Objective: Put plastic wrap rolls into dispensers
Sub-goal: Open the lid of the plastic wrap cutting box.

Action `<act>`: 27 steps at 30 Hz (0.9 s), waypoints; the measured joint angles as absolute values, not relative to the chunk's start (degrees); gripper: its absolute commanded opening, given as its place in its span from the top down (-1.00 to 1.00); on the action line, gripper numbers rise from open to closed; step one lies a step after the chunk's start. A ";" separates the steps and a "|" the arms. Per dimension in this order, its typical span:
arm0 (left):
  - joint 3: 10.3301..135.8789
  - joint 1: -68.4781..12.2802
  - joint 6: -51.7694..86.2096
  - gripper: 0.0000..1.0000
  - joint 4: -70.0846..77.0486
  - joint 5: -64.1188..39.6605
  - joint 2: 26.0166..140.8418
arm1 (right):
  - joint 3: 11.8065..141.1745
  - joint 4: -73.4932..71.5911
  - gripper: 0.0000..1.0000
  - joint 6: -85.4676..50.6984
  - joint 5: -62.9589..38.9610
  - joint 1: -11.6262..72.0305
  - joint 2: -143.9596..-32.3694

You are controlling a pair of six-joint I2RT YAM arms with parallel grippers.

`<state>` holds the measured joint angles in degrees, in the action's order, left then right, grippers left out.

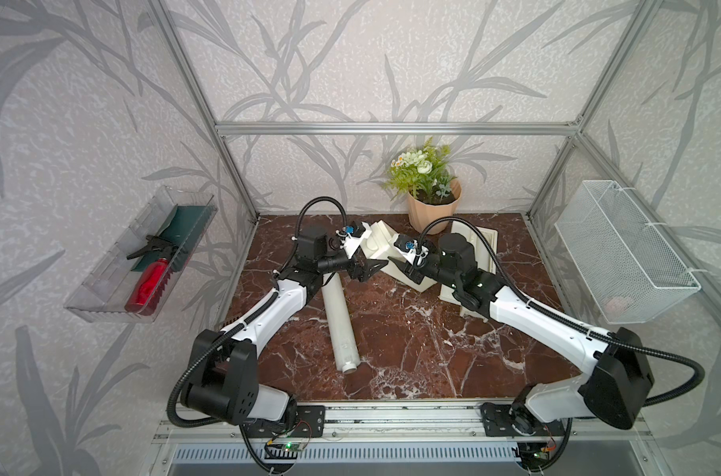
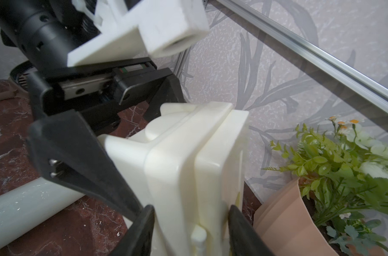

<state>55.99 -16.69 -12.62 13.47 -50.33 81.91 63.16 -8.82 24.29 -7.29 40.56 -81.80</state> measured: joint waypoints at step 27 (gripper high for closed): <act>58.17 -15.99 -22.24 1.00 4.51 -45.30 81.49 | 61.47 -13.43 0.22 22.46 -3.53 41.52 -85.25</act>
<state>58.17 -15.99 -22.24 4.51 -45.30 81.49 61.47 -13.43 22.46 -3.53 41.52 -85.25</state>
